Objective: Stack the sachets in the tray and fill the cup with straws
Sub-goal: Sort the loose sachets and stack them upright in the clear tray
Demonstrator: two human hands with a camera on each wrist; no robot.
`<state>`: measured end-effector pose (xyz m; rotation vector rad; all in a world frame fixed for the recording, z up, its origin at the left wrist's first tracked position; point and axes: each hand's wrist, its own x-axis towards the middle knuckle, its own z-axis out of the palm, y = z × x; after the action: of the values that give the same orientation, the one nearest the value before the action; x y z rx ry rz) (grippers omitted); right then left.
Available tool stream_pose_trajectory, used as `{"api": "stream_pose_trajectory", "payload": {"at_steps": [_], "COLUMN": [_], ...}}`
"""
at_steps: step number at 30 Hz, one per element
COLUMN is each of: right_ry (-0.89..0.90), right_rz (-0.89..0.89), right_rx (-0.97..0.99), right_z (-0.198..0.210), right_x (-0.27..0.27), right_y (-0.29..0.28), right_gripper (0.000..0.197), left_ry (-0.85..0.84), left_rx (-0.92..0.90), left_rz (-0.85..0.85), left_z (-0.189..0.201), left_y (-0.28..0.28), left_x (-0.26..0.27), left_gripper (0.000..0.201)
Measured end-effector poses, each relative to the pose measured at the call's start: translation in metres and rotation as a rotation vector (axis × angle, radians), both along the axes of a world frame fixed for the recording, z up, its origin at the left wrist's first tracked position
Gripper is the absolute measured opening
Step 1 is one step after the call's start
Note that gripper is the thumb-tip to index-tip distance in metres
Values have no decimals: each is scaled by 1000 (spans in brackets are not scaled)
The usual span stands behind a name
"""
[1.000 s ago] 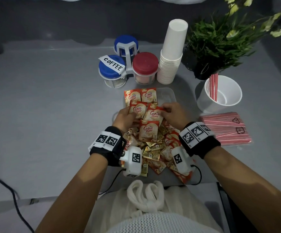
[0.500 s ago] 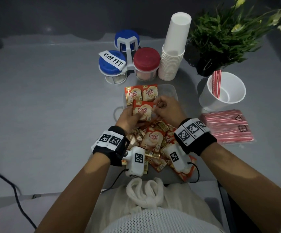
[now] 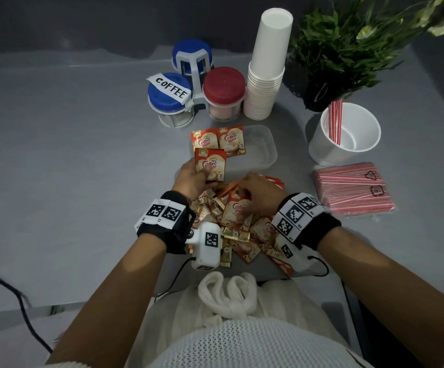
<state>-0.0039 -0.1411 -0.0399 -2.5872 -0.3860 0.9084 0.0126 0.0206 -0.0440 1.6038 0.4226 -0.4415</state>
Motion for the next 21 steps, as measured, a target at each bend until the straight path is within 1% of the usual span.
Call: {"api": "stream_pose_trajectory", "payload": {"at_steps": [2, 3, 4, 5, 6, 8, 9, 12, 14, 16, 21], "right_ry": [2, -3, 10, 36, 47, -10, -28, -29, -76, -79, -11], "right_rz": [20, 16, -9, -44, -70, -56, -67, -185, -224, -293, -490], "right_rx": [2, 39, 105, 173, 234, 300, 325, 436, 442, 464, 546], "right_z": [0, 2, 5, 10, 15, 26, 29, 36, 38, 37, 28], "right_x": [0, 1, 2, 4, 7, 16, 21, 32, 37, 41, 46], "right_y": [-2, -3, -5, -8, -10, -12, -14, -16, -16, -15, -5], "right_gripper": [33, 23, 18, 24, 25, 8, 6, 14, 10, 12, 28], "left_ry": [-4, -4, -3, 0, 3, 9, 10, 16, 21, 31, 34], "left_rx": [2, 2, 2, 6, 9, 2, -6, -74, -107, -119, -141], "left_rz": [2, 2, 1, -1, -7, -37, -61, -113, -130, -130, -131], "left_z": [0, 0, 1, 1, 2, 5, 7, 12, 16, 17, 18], "left_y": [1, 2, 2, 2, 2, 1, 0, -4, -8, -9, -13], "left_x": [0, -1, -1, -1, -1, -1, -1, -1, -1, 0, 2], "left_gripper": [35, 35, 34, 34, 33, 32, 32, 31, 31, 32, 34]}}
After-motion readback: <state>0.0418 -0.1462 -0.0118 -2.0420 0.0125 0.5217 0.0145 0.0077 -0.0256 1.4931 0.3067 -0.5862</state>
